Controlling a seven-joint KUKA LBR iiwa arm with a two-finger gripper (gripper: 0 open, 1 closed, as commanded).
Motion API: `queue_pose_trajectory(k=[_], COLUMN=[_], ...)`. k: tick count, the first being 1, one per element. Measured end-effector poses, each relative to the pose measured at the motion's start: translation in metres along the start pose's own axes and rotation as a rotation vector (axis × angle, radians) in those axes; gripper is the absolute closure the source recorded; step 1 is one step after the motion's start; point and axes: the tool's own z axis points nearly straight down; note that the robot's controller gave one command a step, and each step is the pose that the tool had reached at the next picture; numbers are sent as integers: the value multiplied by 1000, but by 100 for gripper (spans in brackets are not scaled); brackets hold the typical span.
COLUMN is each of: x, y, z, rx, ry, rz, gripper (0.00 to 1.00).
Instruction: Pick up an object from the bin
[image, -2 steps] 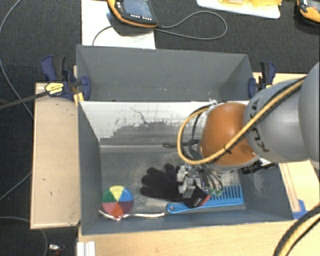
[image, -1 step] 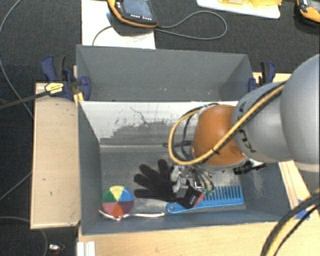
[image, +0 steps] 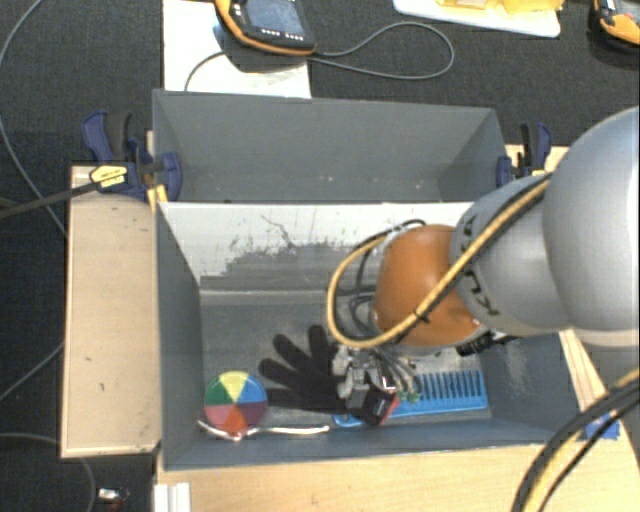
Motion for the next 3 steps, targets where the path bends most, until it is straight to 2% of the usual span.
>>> queue_pose_trajectory(k=[1, 2, 3], x=[3, 3, -1], y=[4, 4, 32], z=[-173, -173, -112], rx=[-1, -1, -2], ry=[-9, -7, -15], rz=[106, 104, -58], gripper=[100, 100, 100])
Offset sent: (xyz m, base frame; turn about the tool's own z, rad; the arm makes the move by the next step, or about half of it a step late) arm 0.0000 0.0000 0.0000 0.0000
